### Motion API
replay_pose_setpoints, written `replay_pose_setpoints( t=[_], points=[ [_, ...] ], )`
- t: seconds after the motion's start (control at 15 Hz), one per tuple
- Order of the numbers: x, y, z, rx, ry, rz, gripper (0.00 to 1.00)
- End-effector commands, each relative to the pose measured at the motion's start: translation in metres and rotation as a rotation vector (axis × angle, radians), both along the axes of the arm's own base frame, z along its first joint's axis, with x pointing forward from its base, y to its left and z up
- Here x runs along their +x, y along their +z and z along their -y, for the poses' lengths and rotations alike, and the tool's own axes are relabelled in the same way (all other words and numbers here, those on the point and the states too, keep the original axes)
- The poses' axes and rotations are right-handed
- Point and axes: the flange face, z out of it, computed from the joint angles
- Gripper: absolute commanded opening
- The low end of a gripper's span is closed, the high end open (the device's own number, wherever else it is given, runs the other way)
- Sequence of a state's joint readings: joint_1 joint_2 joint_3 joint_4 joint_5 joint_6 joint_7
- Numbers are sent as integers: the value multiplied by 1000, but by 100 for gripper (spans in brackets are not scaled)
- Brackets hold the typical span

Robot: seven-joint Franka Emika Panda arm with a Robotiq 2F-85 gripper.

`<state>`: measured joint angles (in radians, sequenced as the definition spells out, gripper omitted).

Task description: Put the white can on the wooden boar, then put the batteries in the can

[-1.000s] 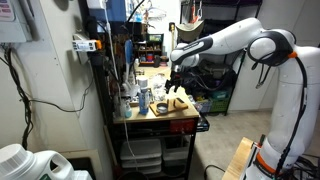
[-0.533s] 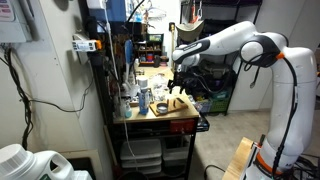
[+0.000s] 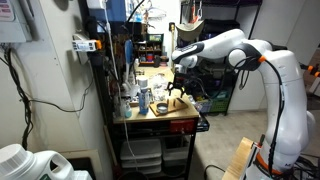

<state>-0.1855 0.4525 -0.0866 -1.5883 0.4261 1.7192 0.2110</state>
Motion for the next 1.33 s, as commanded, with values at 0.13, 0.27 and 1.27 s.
replay_pose_setpoints(
  t=[0.13, 0.27, 1.27],
  points=[
    [18, -19, 12, 146, -212, -134, 100],
    [22, -24, 16, 189, -293, -173, 100],
    [31, -62, 29, 273, -424, -369, 100]
  ],
)
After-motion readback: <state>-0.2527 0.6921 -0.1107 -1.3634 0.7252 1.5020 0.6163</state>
